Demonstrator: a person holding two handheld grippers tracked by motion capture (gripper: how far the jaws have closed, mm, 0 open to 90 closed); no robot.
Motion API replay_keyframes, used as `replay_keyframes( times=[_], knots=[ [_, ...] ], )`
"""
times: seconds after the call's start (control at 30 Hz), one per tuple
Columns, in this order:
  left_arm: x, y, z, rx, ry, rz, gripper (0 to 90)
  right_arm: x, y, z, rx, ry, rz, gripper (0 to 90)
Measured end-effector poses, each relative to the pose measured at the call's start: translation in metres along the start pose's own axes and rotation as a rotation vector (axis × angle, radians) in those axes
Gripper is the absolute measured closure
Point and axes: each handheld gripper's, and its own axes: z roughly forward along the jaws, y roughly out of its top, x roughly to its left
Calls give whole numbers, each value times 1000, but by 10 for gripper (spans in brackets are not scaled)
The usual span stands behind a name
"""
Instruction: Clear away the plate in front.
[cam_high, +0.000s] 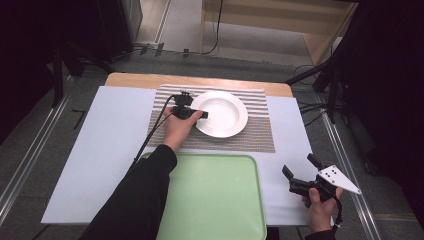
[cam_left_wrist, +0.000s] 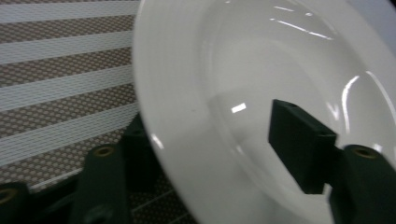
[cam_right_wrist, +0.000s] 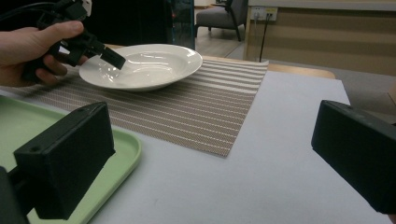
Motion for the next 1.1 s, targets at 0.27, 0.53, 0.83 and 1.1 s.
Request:
replay_keyframes(
  times=[0.27,0.53,0.83,1.1],
  knots=[
    [8,4,-3,24,-50,-25,564,-2,0,1,-7,-5,-5,0],
    [4,6,-10,25,-157,2,689,-2,-1,1,-3,-9,-8,0],
    [0,7,-17,6,-201,-9,751,-3,-1,-1,-1,-15,-2,0],
    [0,10,-21,-15,-245,-67,818,-2,-1,0,-3,-14,-6,0]
  ],
)
